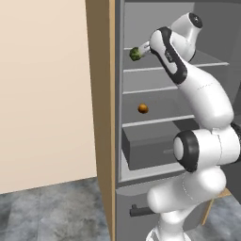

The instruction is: Open the fridge, remove the mango, broccoli, and chicken drumstick, and place them on any counter.

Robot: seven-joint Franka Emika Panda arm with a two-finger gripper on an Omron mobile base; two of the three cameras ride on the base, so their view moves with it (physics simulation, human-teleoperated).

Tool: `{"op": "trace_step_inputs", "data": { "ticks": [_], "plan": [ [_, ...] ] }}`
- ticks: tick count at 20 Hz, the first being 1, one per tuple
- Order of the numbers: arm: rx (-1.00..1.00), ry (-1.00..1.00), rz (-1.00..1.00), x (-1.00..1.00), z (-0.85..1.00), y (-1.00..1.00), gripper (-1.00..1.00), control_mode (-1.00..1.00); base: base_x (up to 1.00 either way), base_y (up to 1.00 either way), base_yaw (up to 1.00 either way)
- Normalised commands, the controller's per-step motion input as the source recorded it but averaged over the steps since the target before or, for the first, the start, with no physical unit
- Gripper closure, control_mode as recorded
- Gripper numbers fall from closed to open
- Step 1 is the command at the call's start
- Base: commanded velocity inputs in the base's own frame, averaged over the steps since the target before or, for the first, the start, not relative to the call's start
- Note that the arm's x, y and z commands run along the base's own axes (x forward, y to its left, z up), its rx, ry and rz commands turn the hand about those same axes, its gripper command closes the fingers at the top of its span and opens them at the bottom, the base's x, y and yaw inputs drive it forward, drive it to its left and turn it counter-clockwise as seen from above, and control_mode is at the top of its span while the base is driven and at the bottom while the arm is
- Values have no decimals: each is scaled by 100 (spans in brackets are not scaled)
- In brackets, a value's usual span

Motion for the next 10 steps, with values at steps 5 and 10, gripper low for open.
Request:
{"op": "trace_step_inputs", "data": {
  "ticks": [5, 10],
  "plan": [
    [0, 2, 0, 49, -26, 0, -100, -100, 0, 0, 0],
    [0, 1, 1, 64, -24, 0, -100, -100, 0, 0, 0]
  ]
}}
